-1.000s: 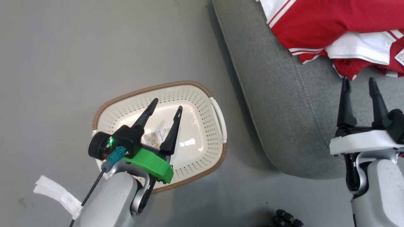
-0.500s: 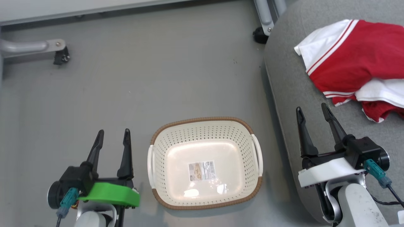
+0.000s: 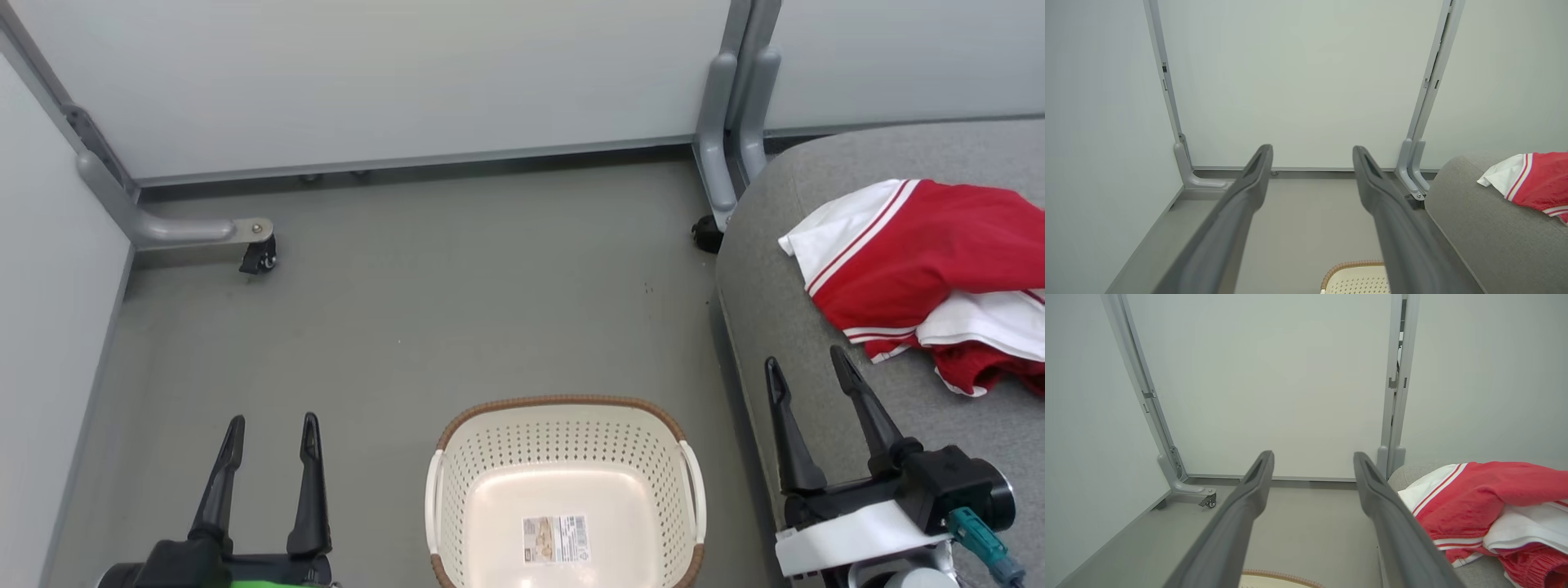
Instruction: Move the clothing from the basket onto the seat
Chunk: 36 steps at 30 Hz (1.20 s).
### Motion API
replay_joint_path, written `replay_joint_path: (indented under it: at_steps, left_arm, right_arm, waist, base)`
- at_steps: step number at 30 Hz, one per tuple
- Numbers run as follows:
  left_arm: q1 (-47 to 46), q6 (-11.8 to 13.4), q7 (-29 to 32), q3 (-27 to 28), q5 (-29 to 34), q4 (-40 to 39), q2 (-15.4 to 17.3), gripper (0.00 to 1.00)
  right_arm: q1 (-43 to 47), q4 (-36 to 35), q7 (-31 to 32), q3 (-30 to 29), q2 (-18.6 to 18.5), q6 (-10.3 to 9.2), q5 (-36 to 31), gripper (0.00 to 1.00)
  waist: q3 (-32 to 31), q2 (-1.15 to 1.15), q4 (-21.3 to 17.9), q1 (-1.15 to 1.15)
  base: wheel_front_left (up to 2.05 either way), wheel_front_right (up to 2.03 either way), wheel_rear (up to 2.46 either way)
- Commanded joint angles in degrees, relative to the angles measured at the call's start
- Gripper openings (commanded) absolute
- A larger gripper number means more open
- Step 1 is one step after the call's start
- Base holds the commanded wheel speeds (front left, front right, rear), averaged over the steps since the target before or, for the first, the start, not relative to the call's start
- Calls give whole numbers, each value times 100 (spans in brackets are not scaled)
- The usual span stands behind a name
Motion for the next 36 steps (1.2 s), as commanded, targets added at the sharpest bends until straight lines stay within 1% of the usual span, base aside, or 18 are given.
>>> replay_joint_path:
  at_steps: [1,3,10,23,29,35,36]
  left_arm:
    - [161,29,0,-3,72,-20,11,100]
    - [252,47,-1,-21,105,-30,11,100]
    - [367,-5,-1,-95,251,70,10,100]
    - [408,72,-1,-161,167,115,10,100]
    - [412,6,-1,-192,229,151,10,100]
    - [448,13,-1,-259,286,185,9,100]
    - [458,29,-1,-277,322,194,9,0]
  right_arm:
    - [131,-23,-16,25,-3,-10,12,100]
    - [205,-17,-16,18,2,-10,13,100]
    - [387,38,-16,51,16,-10,-11,100]
    - [455,48,-16,63,18,-10,73,100]
    - [458,66,-16,80,18,-10,99,100]
    - [492,87,-16,108,18,-10,35,100]
    - [492,85,-16,112,18,-10,20,0]
  waist:
    - [-276,0,-1,0]
    - [-320,0,-26,0]
    - [-396,0,-41,0]
    - [-416,0,-75,0]
    - [-427,0,-106,0]
    - [-479,0,-122,0]
    - [-488,0,-121,0]
  base:
    - [0,0,0]
    - [0,0,0]
    - [0,0,0]
    - [0,0,0]
    - [0,0,0]
    - [0,0,0]
    - [0,0,0]
